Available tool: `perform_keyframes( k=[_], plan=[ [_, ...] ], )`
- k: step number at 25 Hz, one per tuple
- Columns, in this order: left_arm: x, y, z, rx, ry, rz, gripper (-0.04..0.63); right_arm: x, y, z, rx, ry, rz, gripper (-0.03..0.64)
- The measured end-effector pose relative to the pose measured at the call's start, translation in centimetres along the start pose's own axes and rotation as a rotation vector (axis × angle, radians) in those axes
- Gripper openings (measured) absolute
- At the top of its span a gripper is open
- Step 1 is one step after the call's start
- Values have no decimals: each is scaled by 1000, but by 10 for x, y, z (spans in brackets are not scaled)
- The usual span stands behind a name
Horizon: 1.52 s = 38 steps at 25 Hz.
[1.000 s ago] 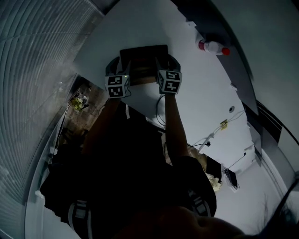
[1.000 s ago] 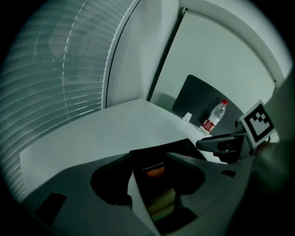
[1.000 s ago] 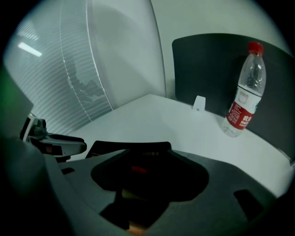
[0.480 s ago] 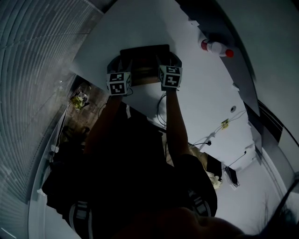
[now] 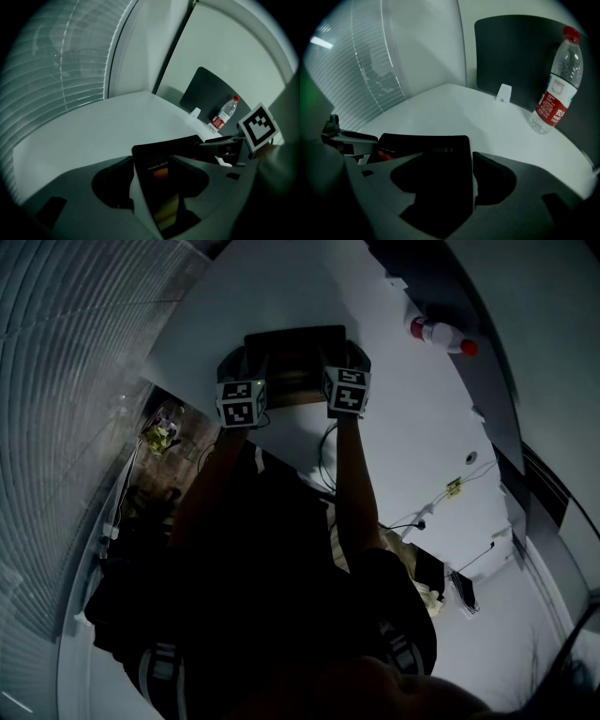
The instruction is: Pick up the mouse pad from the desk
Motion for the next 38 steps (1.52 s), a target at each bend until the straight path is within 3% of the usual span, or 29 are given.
perform_keyframes(
  k=[15,19,38],
  plan=[
    [-3,5,-2,36,60,14,212,1,-2,11,-6,-53,12,249],
    [-4,4,1,50,68,6,207,0,-2,20,-4,-81,13,187],
    [-6,5,-1,24,58,9,97,-2,-2,34,15,-140,16,83]
  ],
)
Point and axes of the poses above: the fingertips, and each gripper's own axes: y forward along the fingers, z to its left, x out of its top, the point moved 1 cm from there along -y, backward along the fingers, and after that the axes turned 5 degrees about y, right-handed, at the moved point
